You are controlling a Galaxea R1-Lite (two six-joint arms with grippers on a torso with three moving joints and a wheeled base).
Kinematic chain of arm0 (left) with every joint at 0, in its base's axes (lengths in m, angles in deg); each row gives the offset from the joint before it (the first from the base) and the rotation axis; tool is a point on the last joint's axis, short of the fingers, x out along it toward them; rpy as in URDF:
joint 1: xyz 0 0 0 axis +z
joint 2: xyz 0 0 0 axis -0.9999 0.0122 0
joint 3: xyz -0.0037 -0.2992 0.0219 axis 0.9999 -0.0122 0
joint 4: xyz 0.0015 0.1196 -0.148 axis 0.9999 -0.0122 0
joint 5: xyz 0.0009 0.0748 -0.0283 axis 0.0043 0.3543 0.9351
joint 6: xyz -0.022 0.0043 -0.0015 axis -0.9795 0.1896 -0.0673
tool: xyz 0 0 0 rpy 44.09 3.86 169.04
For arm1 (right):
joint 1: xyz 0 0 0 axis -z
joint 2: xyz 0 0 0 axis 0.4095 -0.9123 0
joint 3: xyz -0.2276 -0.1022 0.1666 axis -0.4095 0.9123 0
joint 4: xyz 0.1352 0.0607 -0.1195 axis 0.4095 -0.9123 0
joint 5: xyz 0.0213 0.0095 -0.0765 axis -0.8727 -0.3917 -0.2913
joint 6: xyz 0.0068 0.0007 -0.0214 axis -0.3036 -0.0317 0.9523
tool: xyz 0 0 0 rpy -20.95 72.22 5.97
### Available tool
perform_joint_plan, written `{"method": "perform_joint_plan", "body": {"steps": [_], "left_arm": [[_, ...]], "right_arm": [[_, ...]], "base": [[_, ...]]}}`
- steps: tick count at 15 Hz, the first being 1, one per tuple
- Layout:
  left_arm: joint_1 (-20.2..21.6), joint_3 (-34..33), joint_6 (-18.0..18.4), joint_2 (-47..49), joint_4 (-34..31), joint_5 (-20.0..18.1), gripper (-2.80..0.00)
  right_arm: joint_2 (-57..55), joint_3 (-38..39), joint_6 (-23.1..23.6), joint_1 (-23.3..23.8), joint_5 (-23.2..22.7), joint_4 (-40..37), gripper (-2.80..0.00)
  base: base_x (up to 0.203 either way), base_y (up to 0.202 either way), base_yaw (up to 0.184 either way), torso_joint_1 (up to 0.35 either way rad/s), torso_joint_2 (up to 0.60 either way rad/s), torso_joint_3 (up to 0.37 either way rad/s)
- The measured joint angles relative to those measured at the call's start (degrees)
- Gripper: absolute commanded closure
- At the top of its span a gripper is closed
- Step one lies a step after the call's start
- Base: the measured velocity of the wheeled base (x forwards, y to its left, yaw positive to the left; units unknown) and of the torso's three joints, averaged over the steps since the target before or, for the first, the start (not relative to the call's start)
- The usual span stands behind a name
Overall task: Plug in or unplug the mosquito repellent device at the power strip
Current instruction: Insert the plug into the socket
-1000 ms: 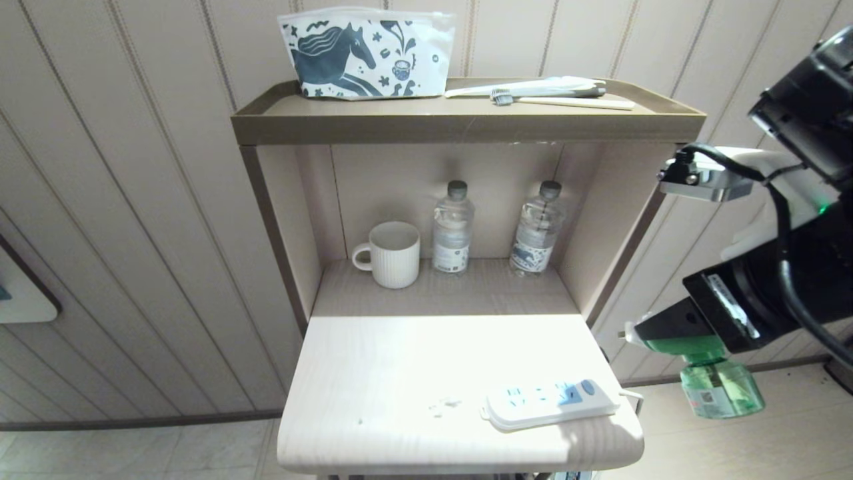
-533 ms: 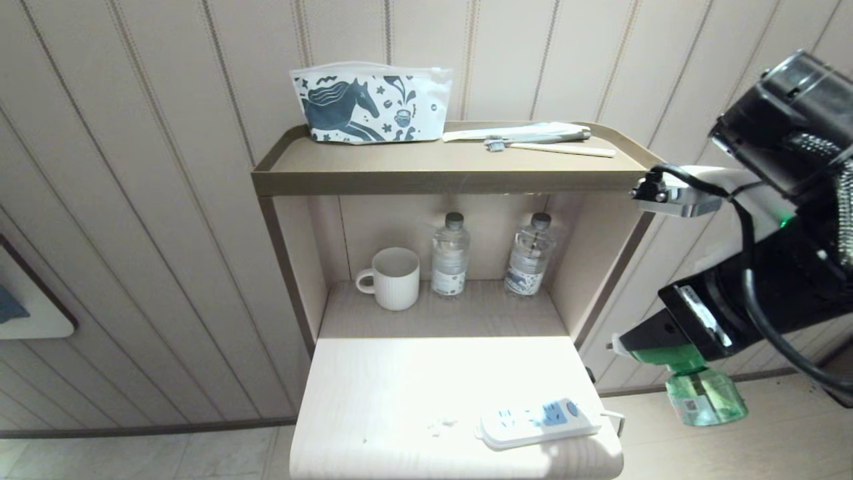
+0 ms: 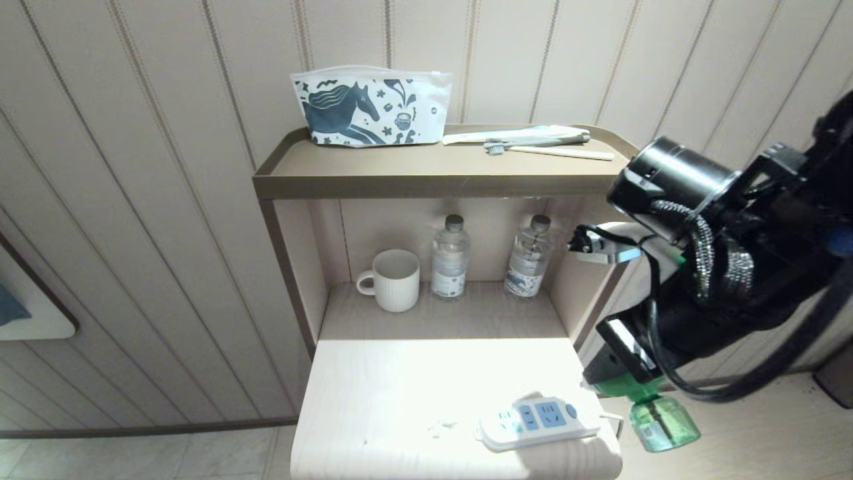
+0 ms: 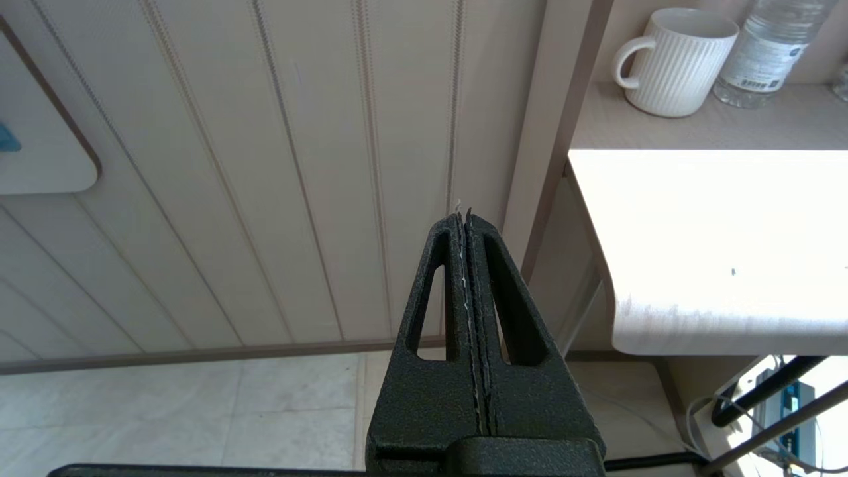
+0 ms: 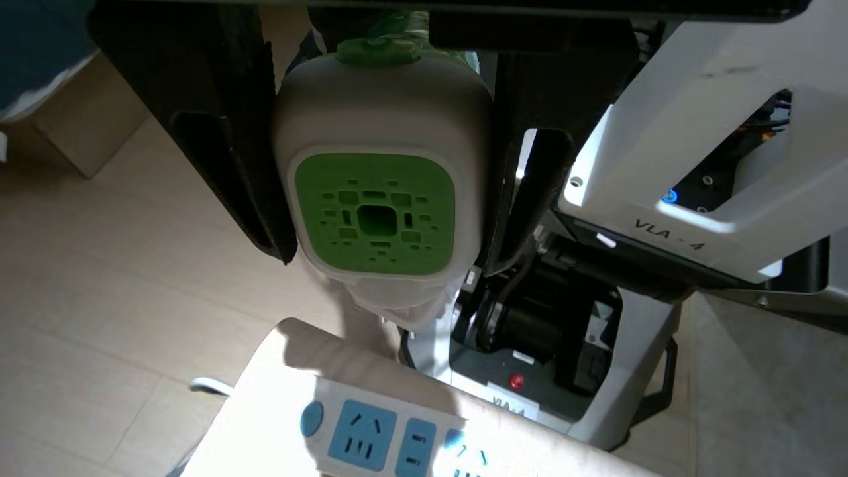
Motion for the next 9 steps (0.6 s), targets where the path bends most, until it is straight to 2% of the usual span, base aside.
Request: {"method": "perform_joint_plan", "body": {"steps": [9], "left_arm": [[0.0,0.0,0.0,0.0,0.0,0.0,0.00]], "right_arm": [[-12.5,-0.5,-0.7,-2.1,-3.5,1.9,0.00]], "base": [[0.000,0.000,0.000,0.000,0.00,0.000]]}}
